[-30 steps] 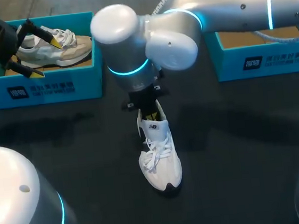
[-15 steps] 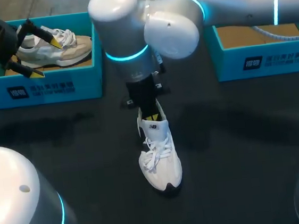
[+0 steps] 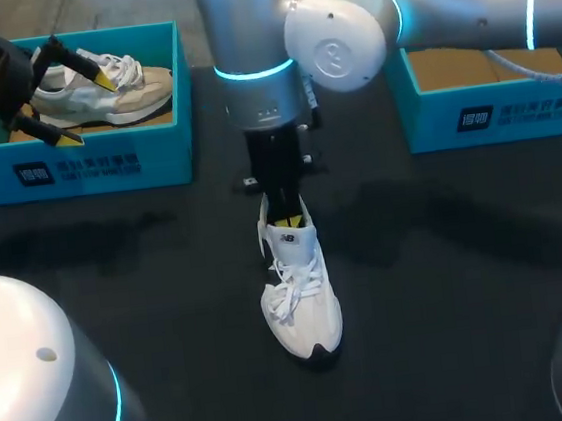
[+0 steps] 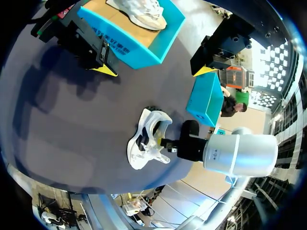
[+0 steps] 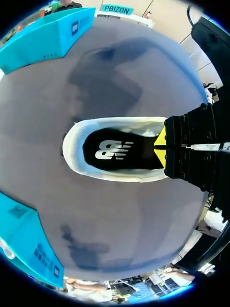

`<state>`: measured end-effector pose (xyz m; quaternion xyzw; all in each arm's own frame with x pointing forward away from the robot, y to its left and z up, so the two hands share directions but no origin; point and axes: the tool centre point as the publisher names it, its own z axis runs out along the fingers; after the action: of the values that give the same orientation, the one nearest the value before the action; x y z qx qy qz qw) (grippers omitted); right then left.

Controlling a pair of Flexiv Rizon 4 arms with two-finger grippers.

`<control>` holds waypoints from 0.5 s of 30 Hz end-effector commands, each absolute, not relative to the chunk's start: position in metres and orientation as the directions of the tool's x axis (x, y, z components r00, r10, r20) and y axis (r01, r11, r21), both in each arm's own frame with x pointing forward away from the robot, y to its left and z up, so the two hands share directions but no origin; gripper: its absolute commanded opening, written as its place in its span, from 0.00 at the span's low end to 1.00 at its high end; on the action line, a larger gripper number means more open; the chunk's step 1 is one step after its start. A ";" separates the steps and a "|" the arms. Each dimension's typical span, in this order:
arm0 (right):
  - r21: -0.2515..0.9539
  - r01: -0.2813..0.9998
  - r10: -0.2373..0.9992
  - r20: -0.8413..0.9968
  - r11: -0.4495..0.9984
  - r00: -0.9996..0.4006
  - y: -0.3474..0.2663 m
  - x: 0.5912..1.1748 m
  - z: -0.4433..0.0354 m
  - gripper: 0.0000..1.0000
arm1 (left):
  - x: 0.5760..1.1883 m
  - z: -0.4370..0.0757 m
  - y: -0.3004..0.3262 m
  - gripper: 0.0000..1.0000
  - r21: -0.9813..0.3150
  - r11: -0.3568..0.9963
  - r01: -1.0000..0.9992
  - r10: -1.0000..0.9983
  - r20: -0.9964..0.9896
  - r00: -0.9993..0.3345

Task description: Take the shoe out of the shoebox, open the shoe tongue, remove and reinsert the insole, then place the shoe into the shoebox

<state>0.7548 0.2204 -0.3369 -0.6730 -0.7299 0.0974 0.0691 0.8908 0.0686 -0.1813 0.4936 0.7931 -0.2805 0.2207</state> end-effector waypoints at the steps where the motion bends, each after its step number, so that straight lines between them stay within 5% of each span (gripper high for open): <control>1: -0.238 0.969 0.997 -0.017 0.071 -0.077 0.220 0.753 -0.345 0.40 | 0.890 -0.181 0.069 1.00 -0.225 0.356 0.907 0.661 -0.625 -0.415; 6: -0.245 0.968 0.998 -0.021 0.059 -0.066 0.219 0.751 -0.348 0.43 | 0.890 -0.181 0.069 1.00 -0.225 0.356 0.907 0.661 -0.625 -0.415; 7: -0.245 0.968 0.998 -0.022 0.057 -0.064 0.218 0.750 -0.348 0.47 | 0.890 -0.181 0.069 1.00 -0.225 0.356 0.907 0.661 -0.625 -0.415; 11: -0.244 0.968 0.998 -0.025 0.052 -0.060 0.217 0.749 -0.347 1.00 | 0.890 -0.181 0.069 1.00 -0.225 0.356 0.907 0.661 -0.625 -0.415; 15: -0.247 0.967 0.998 -0.025 0.056 -0.064 0.217 0.750 -0.348 1.00 | 0.890 -0.181 0.069 1.00 -0.225 0.356 0.907 0.661 -0.625 -0.415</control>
<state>0.7500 0.2181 -0.3474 -0.6799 -0.7224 0.1006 0.0753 0.8908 0.0686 -0.1814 0.4936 0.7931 -0.2805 0.2207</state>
